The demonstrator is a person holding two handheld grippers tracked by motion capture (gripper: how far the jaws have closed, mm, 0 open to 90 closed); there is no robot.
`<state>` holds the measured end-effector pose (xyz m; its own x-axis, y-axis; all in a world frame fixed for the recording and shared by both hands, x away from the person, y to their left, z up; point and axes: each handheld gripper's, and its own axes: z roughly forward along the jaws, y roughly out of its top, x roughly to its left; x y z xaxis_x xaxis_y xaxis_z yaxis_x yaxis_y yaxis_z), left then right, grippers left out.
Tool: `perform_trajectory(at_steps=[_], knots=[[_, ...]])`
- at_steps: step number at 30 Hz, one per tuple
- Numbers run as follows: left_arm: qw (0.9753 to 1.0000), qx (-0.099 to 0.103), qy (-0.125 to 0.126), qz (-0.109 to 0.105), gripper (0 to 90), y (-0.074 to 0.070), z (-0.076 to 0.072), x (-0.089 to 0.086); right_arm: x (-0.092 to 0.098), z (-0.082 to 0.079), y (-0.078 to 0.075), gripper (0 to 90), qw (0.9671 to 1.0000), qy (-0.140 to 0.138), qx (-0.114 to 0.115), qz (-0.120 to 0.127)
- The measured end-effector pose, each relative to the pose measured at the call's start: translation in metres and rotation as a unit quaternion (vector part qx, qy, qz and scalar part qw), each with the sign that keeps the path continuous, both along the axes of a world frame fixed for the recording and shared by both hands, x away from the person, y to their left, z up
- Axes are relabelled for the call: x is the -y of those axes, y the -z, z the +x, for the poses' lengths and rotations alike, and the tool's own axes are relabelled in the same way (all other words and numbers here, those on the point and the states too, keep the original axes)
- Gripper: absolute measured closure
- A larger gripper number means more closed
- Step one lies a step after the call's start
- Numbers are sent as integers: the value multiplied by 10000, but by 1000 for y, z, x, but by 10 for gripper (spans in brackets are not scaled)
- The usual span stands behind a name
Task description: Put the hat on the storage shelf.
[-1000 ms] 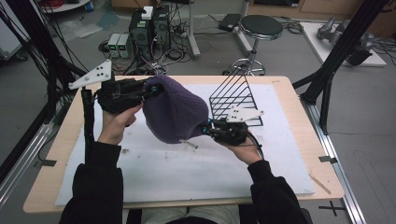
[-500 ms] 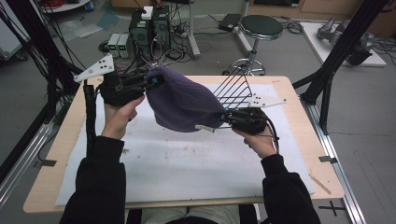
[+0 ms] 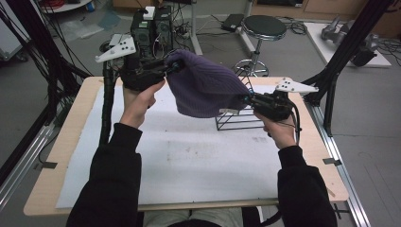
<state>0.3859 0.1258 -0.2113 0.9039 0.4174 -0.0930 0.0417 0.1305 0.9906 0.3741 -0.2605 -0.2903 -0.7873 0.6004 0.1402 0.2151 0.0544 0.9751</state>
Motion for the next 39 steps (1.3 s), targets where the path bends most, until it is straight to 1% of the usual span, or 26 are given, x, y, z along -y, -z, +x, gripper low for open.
perform_trajectory(at_steps=[5, 9, 10, 14, 15, 17, 21, 24, 27, 30, 33, 36, 37, 39], knots=[[10000, 44, -72, -20, 800, -4, 6, 12, 10, 4, -7, 821, 9996, 290, 26, 16], [10000, -12, -76, -10, 800, -6, 13, 21, 17, 7, -10, 818, 9985, 537, 41, 94], [10000, -22, -88, 10, 800, -6, 14, 24, 20, 8, -11, 817, 9980, 632, 42, 91], [9999, -63, -86, 40, 800, -6, 21, 33, 27, 12, -13, 816, 9962, 862, 62, 103], [9999, -66, -92, 40, 800, -7, 23, 35, 31, 13, -15, 816, 9953, 960, 65, 112], [10000, -77, -52, 11, 800, -8, 27, 39, 32, 14, -16, 816, 9950, 991, 58, 122], [10000, 18, 40, -49, 801, -12, 32, 48, 38, 17, -19, 816, 9934, 1135, 100, 153], [10000, 87, 9, 18, 800, -12, 36, 55, 43, 18, -20, 816, 9915, 1268, 127, 244], [9999, 105, 14, -28, 801, -12, 40, 63, 48, 19, -20, 815, 9898, 1387, 125, 312], [9999, 110, 31, -73, 801, -13, 43, 70, 54, 19, -20, 815, 9874, 1525, 187, 385], [9999, 125, 39, -35, 801, -13, 46, 79, 59, 20, -21, 815, 9852, 1654, 170, 415], [9998, 207, 21, -13, 800, -12, 46, 87, 64, 20, -20, 815, 9830, 1785, 158, 398], [9998, 206, 19, -40, 800, -11, 46, 90, 66, 20, -20, 814, 9820, 1838, 158, 402], [9997, 239, -41, -20, 800, -11, 48, 94, 68, 19, -21, 814, 9803, 1927, 186, 384]])
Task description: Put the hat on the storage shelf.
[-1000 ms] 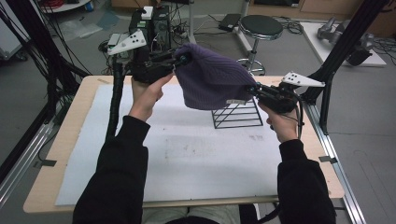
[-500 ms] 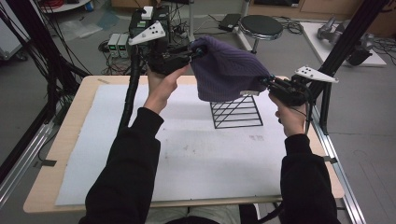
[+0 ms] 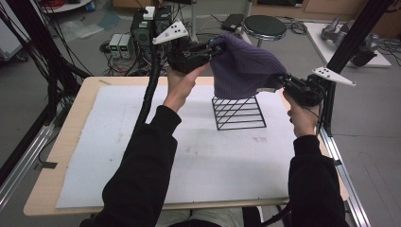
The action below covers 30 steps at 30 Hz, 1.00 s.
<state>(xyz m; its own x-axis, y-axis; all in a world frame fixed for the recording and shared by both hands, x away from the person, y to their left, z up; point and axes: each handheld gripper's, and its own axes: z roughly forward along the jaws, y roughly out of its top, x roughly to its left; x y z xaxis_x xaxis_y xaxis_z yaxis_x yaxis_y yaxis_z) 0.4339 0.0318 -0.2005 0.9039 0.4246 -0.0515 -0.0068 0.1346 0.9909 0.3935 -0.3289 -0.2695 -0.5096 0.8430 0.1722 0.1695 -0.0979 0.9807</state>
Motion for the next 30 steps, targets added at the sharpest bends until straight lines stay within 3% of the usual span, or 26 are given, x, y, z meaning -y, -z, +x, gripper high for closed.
perform_trajectory(at_steps=[9, 15, 23, 30], knots=[[9997, 158, -115, 133, 800, -10, 6, 17, 4, 6, 2, 812, 9993, 361, 4, 134], [9995, 228, -128, 157, 800, -13, 8, 22, 4, 10, 1, 809, 9986, 461, 32, 246], [9999, -12, 9, 169, 800, 8, 8, 24, 8, 8, 14, 805, 9988, 429, -222, 88], [9988, -325, -12, 373, 799, 31, 11, 34, 12, 9, 38, 802, 9961, 443, -764, 56]])
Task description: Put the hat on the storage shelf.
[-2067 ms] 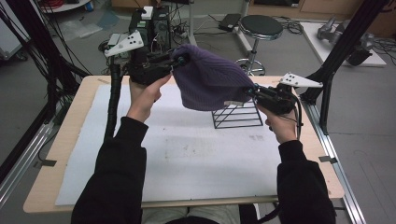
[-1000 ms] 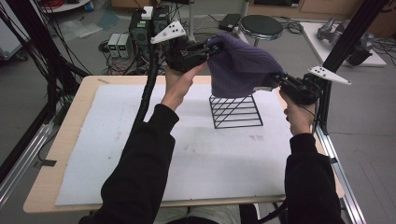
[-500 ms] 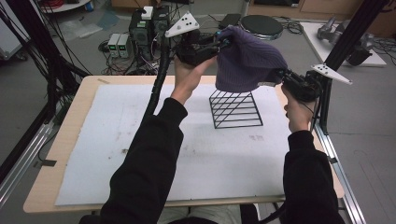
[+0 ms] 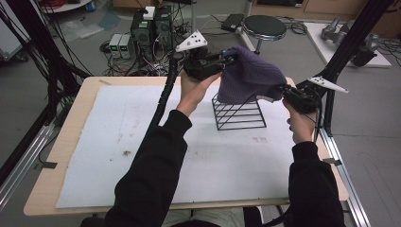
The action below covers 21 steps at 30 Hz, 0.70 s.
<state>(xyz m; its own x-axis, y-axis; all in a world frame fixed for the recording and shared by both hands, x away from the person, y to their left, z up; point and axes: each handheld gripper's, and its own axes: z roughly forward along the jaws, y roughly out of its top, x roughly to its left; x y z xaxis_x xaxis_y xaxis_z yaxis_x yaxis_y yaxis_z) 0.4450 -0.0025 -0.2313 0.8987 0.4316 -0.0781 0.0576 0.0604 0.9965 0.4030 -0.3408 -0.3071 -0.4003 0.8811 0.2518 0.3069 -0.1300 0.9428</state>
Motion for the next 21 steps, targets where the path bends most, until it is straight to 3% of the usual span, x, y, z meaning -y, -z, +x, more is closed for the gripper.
perform_trajectory(at_steps=[8, 16, 19, 21], knots=[[9994, -322, -46, 117, 798, 26, 5, 9, 0, 6, 29, 798, 9988, 173, -448, -84], [9982, -559, -111, 183, 797, 51, 4, 16, -1, 12, 54, 791, 9968, 376, -708, 41], [9970, -730, -217, 161, 796, 60, 3, 16, -1, 13, 64, 783, 9959, 384, -798, 203], [9965, -781, -240, 176, 796, 64, 2, 17, -2, 16, 71, 775, 9948, 400, -926, 144]])
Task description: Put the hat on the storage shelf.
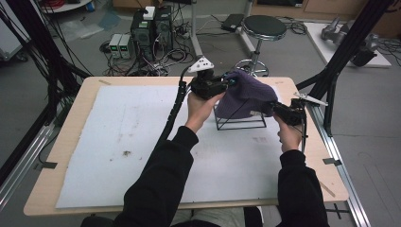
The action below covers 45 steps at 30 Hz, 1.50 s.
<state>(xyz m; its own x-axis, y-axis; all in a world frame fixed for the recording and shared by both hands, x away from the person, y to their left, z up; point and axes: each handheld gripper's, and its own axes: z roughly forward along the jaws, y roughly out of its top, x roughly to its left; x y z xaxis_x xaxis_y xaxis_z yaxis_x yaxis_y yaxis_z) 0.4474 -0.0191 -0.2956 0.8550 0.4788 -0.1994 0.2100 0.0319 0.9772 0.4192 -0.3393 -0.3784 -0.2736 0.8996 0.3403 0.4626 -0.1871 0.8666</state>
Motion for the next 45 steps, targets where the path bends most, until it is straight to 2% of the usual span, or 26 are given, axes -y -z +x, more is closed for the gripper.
perform_trajectory(at_steps=[4, 6, 8, 11, 12, 16, 19, 23, 25, 27, 29, 32, 37, 40, 43, 45], knots=[[9999, -123, -80, -12, 796, 11, -1, 0, -3, 3, 3, 775, 9998, 63, -73, -193], [9998, -177, -129, 11, 796, 15, -1, 1, -4, 5, 5, 771, 9994, 91, -176, -268], [9995, -208, -180, 137, 796, 19, -1, 3, -3, 9, 11, 764, 9982, 133, -403, -417], [9993, -233, -157, 261, 796, 25, -2, 7, -2, 14, 20, 758, 9963, 224, -761, -345], [9991, -256, -164, 284, 796, 26, -2, 8, -2, 14, 20, 758, 9963, 224, -761, -345], [9987, -366, -177, 319, 794, 30, -2, 9, -1, 17, 25, 743, 9937, 250, -1069, -219], [9984, -415, -186, 340, 791, 32, -2, 9, 0, 19, 28, 737, 9926, 294, -1169, -164], [9986, -442, -184, 243, 775, 34, -1, 8, 0, 18, 27, 724, 9921, 260, -1225, -82], [9987, -430, -200, 196, 755, 35, -1, 7, 3, 17, 27, 684, 9924, 190, -1210, 113], [9987, -452, -189, 115, 733, 36, 0, 5, 5, 17, 27, 566, 9922, 123, -1223, 231], [9986, -491, -172, 22, 696, 38, 1, 2, 6, 16, 26, 502, 9919, 44, -1230, 298], [9982, -565, -198, -73, 583, 40, 3, 0, 5, 13, 21, 422, 9928, 5, -1146, 359], [9985, -456, -183, -224, 469, 38, 1, -5, 3, 4, 12, 297, 9956, 96, -923, 137], [9991, -193, -356, -102, 338, 33, -4, -8, 1, -2, 6, 193, 9963, 248, -818, -10], [9990, 15, -422, -173, 301, 29, -8, -17, -4, -11, -3, 117, 9969, 504, -532, -273], [9981, 163, -545, -250, 283, 25, -11, -26, -8, -19, -11, 117, 9967, 630, -212, -460]])
